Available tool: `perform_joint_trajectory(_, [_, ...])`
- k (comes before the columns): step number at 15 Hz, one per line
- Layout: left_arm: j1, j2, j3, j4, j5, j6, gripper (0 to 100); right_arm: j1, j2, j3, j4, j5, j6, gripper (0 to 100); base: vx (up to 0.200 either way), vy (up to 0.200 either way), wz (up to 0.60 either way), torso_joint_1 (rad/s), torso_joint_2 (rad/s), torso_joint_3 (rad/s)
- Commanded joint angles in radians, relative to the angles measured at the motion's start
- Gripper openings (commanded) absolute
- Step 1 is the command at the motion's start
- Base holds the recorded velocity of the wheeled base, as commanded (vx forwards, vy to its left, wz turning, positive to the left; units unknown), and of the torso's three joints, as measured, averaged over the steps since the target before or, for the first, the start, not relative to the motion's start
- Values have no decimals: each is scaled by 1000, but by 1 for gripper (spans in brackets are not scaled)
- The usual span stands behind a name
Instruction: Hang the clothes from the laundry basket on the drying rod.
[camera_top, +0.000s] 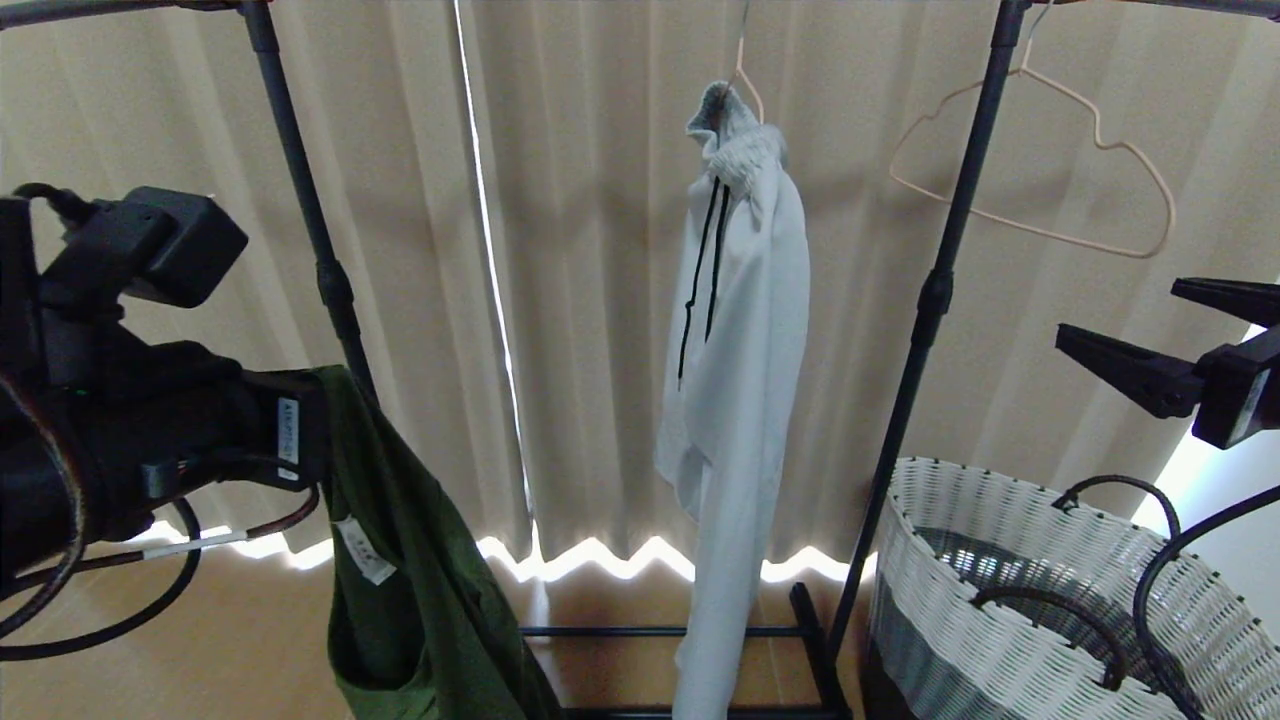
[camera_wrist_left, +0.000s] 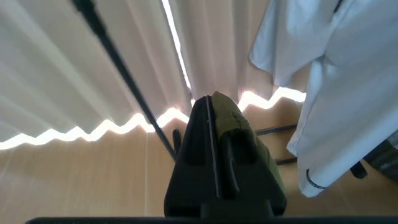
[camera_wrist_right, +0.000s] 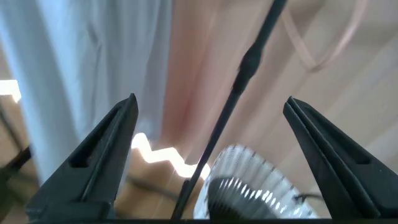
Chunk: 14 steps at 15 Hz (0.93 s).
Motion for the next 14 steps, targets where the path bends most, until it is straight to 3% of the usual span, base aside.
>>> perform_joint_trajectory(1, [63,-69,60,-18,-16,-9,0,-6,3,55,-78,-2,-3,100,0,0,0,0,0,0])
perform_joint_trajectory(4, [166,-112,177,-139,-134,-21,0,-11,20,87,-156,-43,-8,100,0,0,0,0,0,0])
perform_joint_trajectory(9, [184,-127,329,-307,-151,-59,0,-17,16,104,-157,-118,-51,100,0,0,0,0,0,0])
perform_joint_trajectory(10, [182,-127,372,-380,-167,-55,0,-17,10,113,-159,-155,-86,100,0,0,0,0,0,0])
perform_joint_trajectory(14, [181,-143,370,-386,-185,-55,0,-17,-4,132,-164,-161,-81,100,0,0,0,0,0,0])
